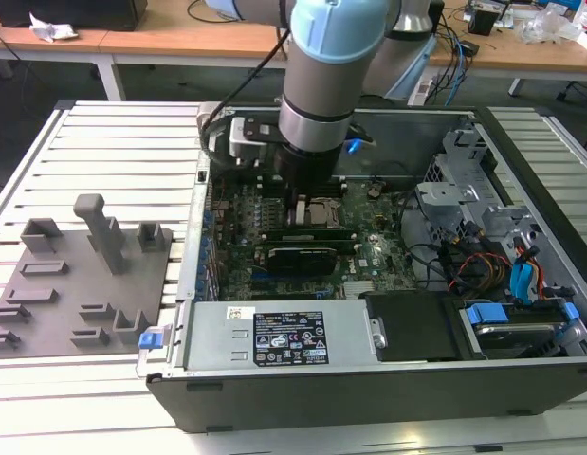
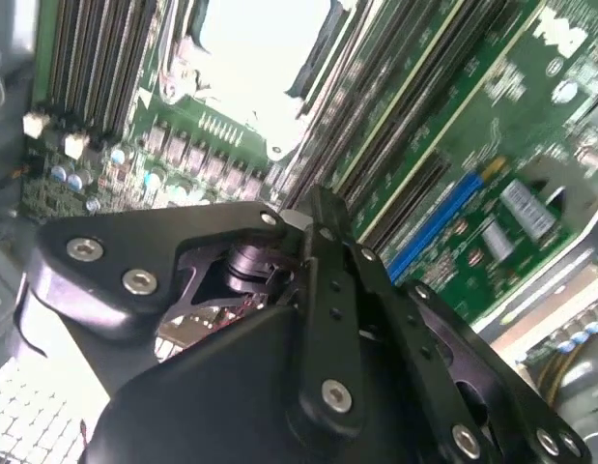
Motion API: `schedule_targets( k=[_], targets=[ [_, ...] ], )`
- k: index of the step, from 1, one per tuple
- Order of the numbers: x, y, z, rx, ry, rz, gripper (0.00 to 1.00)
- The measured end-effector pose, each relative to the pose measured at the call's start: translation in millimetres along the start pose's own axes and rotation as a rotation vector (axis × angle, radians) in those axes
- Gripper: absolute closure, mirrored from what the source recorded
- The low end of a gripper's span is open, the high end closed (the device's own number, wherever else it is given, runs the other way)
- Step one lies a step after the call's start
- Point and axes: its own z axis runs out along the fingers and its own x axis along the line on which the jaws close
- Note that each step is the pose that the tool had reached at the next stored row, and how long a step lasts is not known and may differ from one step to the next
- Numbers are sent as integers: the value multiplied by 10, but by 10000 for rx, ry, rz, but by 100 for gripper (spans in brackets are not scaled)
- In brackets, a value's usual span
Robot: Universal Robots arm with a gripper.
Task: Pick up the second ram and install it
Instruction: 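Press down the second ram until it locks into place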
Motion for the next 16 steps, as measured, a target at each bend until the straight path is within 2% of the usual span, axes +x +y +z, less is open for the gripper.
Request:
schedule_targets(
  k=[1,2,4,6,9,16],
  targets=[
    [-5,-127,-12,-144,-7,13,89],
    [-7,-178,-20,-185,-13,16,89],
    [-14,-225,-67,-204,-23,15,89],
    [-33,-246,-248,-222,-33,18,89],
    [-46,-240,-382,-233,-33,20,89],
    [-46,-240,-392,-233,-34,18,89]
  ],
)
